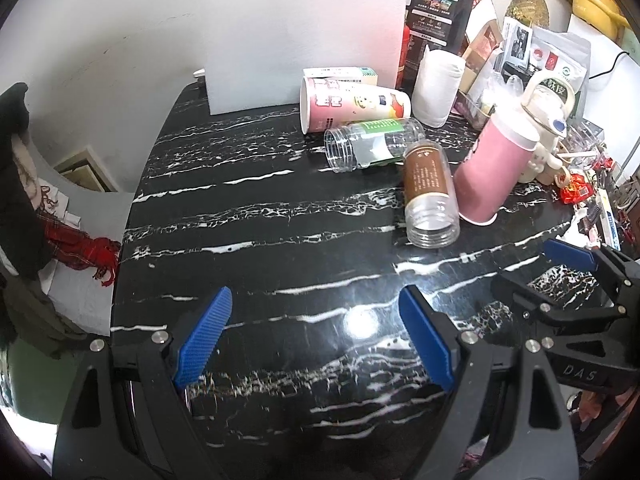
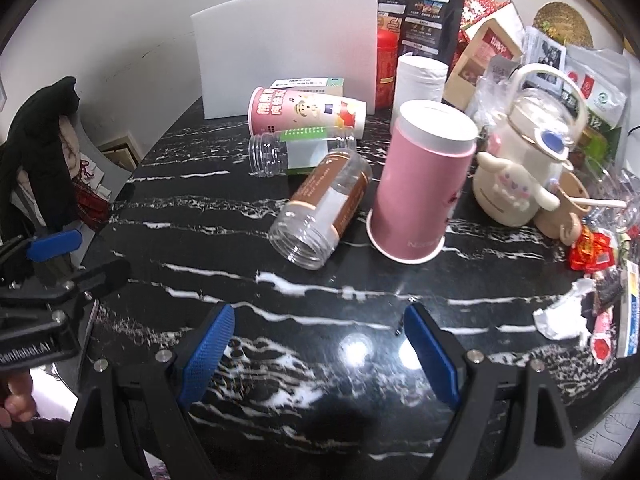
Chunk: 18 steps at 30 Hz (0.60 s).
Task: Flip cup upside down
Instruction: 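Move the right gripper to the brown-labelled clear jar lying on its side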
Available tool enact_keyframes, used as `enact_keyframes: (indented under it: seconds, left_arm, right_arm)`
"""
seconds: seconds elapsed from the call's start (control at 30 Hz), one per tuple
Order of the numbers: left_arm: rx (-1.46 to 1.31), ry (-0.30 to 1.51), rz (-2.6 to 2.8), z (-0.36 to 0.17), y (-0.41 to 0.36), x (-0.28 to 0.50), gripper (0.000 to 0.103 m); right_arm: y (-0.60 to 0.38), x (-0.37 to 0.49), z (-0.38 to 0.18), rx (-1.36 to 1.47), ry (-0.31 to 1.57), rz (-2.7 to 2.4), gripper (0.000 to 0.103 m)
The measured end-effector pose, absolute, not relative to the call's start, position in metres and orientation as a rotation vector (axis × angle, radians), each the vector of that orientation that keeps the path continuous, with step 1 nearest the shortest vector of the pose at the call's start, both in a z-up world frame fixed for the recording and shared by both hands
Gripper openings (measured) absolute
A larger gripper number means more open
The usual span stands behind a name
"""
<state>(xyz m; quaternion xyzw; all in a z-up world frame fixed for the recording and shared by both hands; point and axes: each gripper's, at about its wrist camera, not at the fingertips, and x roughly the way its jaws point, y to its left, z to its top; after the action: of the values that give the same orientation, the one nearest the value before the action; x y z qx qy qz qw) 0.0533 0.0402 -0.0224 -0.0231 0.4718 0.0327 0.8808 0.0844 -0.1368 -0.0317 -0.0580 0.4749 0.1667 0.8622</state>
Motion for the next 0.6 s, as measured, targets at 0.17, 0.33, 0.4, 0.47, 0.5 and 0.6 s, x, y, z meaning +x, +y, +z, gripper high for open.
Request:
enact_keyframes:
  seconds: [0.17, 0.33, 0.4, 0.47, 0.5, 0.6]
  left_arm:
    - [-0.055, 0.996, 0.064, -0.03, 0.049, 0.076, 0.085]
    - [-0.064, 1.011, 0.075, -0.039, 0.06, 0.094, 0.085]
    - [-0.057, 1.014, 0.08, -0.042, 0.062, 0.101, 0.085]
    - [-0.053, 1.021, 0.085, -0.046, 0.065, 0.108, 0.085]
    - [-0.054, 1.024, 0.084, -0.048, 0.066, 0.111, 0.085]
    - [-0.059, 1.031, 0.083, -0.053, 0.069, 0.118, 0.085]
  right_arm:
    - [-0.13, 0.108, -0.038, -0.081, 1.021, 0.343, 0.087]
    - [-0.122, 0.129, -0.047, -0.062, 1.048, 0.329, 0.087]
    - [-0.117, 0.136, -0.05, -0.066, 1.053, 0.32, 0.087]
    - [-0.111, 0.144, -0.056, -0.065, 1.067, 0.317, 0.087]
    - [-0.109, 0.148, -0.059, -0.06, 1.077, 0.316, 0.087]
    - [-0.104, 0.159, -0.066, -0.034, 1.101, 0.311, 0.087]
